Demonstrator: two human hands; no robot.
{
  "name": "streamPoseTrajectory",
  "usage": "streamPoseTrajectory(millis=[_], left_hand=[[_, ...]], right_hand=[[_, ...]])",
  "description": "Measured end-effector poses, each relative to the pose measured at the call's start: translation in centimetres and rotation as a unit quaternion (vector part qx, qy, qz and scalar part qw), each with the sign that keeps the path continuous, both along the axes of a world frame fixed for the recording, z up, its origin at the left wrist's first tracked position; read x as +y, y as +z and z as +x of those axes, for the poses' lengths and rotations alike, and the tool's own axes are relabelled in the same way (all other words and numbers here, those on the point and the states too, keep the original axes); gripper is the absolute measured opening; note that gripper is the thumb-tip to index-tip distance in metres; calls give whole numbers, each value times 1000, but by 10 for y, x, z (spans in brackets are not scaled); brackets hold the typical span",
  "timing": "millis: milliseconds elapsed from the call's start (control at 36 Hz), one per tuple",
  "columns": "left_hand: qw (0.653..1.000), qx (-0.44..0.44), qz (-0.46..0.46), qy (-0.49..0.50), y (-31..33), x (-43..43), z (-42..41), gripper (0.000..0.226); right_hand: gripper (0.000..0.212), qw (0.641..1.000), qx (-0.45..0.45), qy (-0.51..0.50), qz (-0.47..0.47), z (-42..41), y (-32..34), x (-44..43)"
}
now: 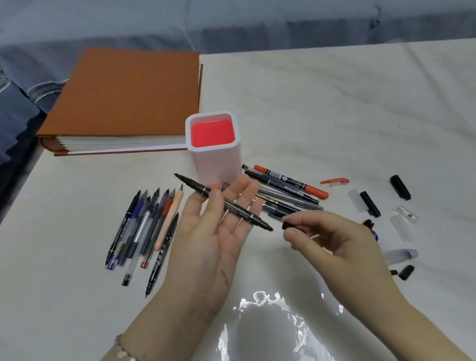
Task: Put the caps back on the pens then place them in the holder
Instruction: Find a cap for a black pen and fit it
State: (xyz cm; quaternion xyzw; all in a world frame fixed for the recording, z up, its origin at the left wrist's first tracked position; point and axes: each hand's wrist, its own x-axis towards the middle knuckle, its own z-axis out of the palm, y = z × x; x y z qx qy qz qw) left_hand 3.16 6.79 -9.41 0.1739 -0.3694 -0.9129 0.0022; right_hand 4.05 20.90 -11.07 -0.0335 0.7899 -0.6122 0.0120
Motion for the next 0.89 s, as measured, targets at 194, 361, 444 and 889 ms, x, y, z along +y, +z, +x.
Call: streamPoseTrajectory(millis=[194,361,444,889], left_hand=[[985,21,-167,-39,-8,-1,9,14],[999,-1,-10,53,-4,0,5,16],[997,-13,29,76,-3,3,5,18],[996,-3,21,90,-1,11,7,18]], right_hand=[[22,999,22,-14,23,-9,9,11],[25,996,-31,-15,-84,-2,9,7],[27,992,-32,-27,-119,1,11,2],[29,993,-24,-54,-98,4,10,-7]])
